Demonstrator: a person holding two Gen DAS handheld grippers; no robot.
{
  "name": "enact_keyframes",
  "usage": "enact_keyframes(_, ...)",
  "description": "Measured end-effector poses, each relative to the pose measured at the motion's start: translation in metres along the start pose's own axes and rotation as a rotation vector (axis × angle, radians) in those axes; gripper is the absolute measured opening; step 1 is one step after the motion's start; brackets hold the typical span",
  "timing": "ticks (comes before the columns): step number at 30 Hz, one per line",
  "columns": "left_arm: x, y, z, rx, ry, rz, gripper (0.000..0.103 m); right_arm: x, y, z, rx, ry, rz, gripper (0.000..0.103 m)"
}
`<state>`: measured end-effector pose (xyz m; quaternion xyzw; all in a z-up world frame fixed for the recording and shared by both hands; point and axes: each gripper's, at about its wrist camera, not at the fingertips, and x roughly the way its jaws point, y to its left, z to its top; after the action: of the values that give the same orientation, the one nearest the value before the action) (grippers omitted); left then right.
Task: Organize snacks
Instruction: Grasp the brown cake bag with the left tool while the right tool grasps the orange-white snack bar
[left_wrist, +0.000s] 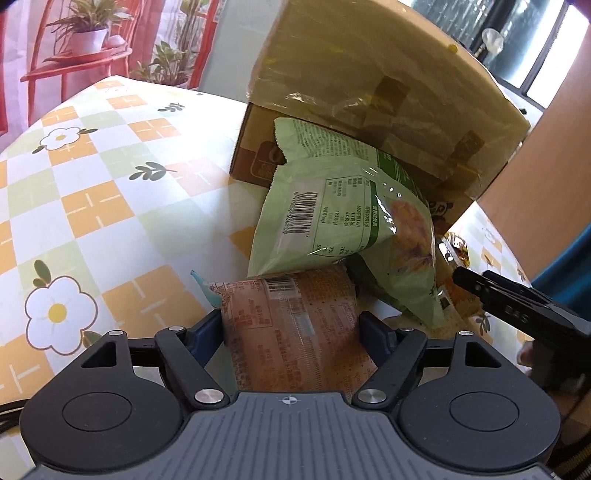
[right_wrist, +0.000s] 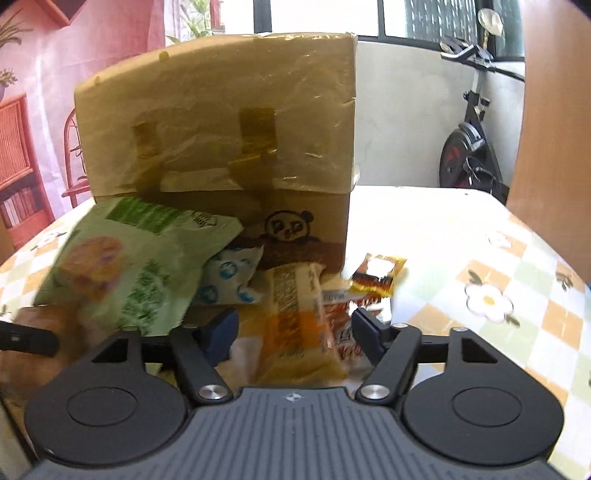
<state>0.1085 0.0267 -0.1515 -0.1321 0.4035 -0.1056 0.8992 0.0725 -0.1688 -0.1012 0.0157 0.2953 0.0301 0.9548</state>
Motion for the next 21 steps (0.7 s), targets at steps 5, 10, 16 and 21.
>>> enact_keyframes(5,0.001,-0.001,0.001,0.003,-0.013,0.016,0.08,0.025,-0.006,0.005,-0.003,0.023,0.012,0.055)
enact_keyframes(10,0.006,-0.003,0.001,0.014,-0.016,0.021,0.081,0.04,-0.004,0.005,-0.027,0.073,0.027,0.054)
enact_keyframes(16,0.008,-0.005,0.0,0.025,-0.021,0.028,0.082,0.041,-0.001,-0.001,-0.026,0.084,0.021,0.047)
enact_keyframes(21,0.007,-0.004,0.0,0.023,-0.022,0.023,0.081,0.041,0.002,-0.004,-0.03,0.089,0.01,0.047)
